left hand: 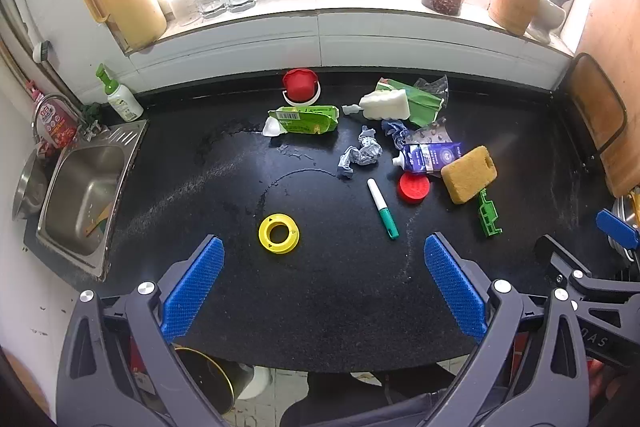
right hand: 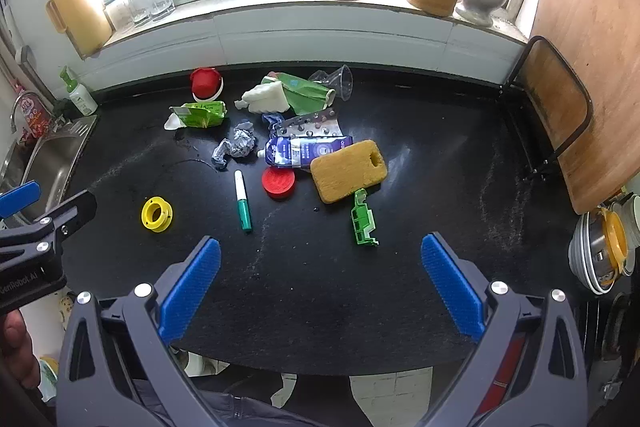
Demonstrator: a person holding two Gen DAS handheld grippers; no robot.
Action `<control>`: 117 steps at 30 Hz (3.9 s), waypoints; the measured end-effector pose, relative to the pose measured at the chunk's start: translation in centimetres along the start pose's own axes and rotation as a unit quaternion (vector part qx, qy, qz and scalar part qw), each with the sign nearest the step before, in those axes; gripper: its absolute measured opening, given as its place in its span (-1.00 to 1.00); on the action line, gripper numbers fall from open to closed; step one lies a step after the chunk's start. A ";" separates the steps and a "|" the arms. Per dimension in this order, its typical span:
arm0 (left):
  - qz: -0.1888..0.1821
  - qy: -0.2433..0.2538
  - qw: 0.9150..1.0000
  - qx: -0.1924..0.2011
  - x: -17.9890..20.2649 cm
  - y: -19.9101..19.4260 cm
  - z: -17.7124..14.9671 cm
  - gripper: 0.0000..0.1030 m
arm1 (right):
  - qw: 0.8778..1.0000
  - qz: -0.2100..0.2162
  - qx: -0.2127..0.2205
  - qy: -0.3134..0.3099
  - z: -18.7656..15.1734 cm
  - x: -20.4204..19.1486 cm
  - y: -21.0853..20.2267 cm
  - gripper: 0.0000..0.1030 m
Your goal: Collect trash
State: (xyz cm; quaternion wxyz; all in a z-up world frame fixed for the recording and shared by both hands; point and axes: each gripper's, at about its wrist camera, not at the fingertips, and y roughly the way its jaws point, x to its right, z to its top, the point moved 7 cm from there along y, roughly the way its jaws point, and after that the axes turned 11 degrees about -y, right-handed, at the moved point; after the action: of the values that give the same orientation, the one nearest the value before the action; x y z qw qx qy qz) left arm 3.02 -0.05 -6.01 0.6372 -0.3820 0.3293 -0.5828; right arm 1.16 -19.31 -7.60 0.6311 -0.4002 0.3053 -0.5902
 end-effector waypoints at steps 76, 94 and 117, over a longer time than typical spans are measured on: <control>0.004 0.001 1.000 0.009 -0.1 -0.8 0.1 0.90 | 1.000 -0.007 0.011 0.010 0.2 0.5 -1.1 0.90; -0.002 0.004 1.000 0.011 0.1 -1.5 -0.5 0.90 | 1.000 -0.011 0.016 0.013 -0.8 0.7 -2.0 0.90; 0.011 -0.042 0.998 -0.037 -6.2 7.0 -1.4 0.90 | 1.000 0.010 0.006 0.023 -0.8 2.1 2.4 0.90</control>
State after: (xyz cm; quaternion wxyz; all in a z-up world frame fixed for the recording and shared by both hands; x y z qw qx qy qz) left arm 4.66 6.20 -12.95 0.6422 -0.4256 0.3275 -0.5470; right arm 1.91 -21.52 -9.85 0.6324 -0.3798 0.3202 -0.5944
